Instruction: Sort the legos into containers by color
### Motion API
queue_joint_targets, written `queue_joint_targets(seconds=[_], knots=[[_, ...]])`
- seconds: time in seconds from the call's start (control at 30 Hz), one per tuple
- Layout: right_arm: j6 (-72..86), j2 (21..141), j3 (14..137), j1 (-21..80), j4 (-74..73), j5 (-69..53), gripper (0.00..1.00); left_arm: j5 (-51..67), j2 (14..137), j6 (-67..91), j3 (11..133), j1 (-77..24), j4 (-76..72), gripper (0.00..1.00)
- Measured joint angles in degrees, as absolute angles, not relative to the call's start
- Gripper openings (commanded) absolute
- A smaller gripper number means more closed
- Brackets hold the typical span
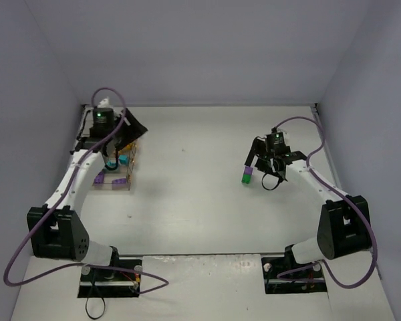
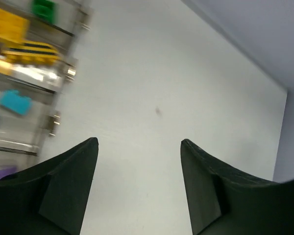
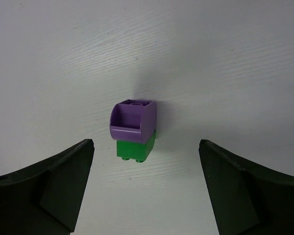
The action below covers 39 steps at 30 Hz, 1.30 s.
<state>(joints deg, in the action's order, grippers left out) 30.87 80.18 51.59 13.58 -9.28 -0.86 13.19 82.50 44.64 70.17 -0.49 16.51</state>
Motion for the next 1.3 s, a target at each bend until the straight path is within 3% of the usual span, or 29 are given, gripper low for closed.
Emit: queue_joint_targets(seconds=[0.17,0.3,0.57,0.93,1.03,1.13,1.17,1.3], knots=[[30.1,85.3,56.1,15.1,-10.2,1.8,0.85,13.5,78.6,36.9,67.7,-14.6,17.8,0.66],[29.9,88.7,58.7,17.5,-10.5,3.0,0.86,13.0,76.8,34.1,62.5,-19.4,18.6,0.66],[31.3,92.5,58.6,19.0,-11.5,4.2,0.85,12.7,76.6,32.9,58.4,-23.9,19.4,0.66],[31.7,95.8,58.5,19.0,-11.0,5.5,0.69,14.5,76.6,32.2,58.4,-26.5,17.3,0.66],[31.6,97.1,58.5,19.0,-10.9,5.3,0.61,14.8,76.6,32.0,58.4,-26.8,17.3,0.66],[31.5,97.6,58.5,19.0,-10.9,5.0,0.41,14.9,76.6,31.9,58.4,-26.9,17.3,0.66],[31.6,97.6,58.5,19.0,-10.7,5.0,0.26,14.9,76.6,31.9,58.3,-26.9,17.3,0.66],[31.6,97.2,58.2,19.0,-9.1,4.9,0.03,15.5,76.6,31.9,58.3,-26.9,17.2,0.66]])
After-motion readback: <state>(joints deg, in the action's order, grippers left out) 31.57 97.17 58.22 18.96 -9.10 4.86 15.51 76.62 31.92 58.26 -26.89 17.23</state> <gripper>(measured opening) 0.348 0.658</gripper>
